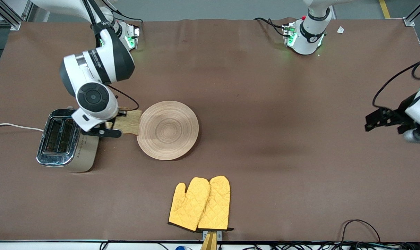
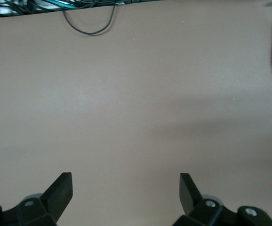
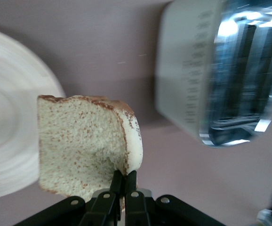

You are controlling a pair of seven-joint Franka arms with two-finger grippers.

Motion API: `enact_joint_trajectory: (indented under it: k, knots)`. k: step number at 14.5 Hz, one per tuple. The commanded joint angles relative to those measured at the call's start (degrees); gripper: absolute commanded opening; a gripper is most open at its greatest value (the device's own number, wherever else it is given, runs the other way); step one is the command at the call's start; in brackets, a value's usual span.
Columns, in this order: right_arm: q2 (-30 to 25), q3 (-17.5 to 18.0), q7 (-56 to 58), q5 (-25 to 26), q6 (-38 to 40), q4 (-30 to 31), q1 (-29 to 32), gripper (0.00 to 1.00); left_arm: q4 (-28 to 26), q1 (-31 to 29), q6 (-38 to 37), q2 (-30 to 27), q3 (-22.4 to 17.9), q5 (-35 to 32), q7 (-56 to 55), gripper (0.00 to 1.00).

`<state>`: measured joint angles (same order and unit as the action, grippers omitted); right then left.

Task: Move plate and put bread in toaster
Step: 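Lift the bread and carry it over the toaster with the right gripper, then lower the bread into the toaster slot with the right gripper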

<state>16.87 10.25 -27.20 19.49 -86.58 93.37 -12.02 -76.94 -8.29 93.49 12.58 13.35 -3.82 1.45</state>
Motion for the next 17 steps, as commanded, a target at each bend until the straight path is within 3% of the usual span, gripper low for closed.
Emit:
enact_joint_trajectory:
  k: [1,4,7,12,15,17]
  knots:
    - [-1.66,0.39,1.62,12.02,6.14,-1.79,-0.28,0.00,-2.08,0.03,-7.84,-5.89,-0.08,-0.05,-0.39,1.00]
    - [-2.11,0.56,-0.83,26.44,10.11,1.35,-2.39,0.00,-2.86,0.12,-7.80,-8.27,0.45,1.09,-0.57,1.00]
    - [-4.12,0.57,-8.72,37.53,5.57,10.84,-2.13,0.00,-8.82,-0.59,-0.09,-11.34,0.45,3.03,-0.31,1.00]
    - [-3.60,0.13,-15.60,45.01,1.59,14.64,1.82,0.00,-10.25,-0.41,0.65,-12.67,0.45,2.68,0.04,1.00]
    - [-3.60,0.13,-15.69,45.20,0.27,15.52,2.53,0.00,-10.25,1.34,0.03,-13.45,-0.69,2.06,0.04,1.00]
    - [-3.34,0.13,-17.44,45.20,0.10,16.22,2.70,0.00,-10.16,5.45,0.11,-13.90,-4.01,0.83,-0.13,1.00]
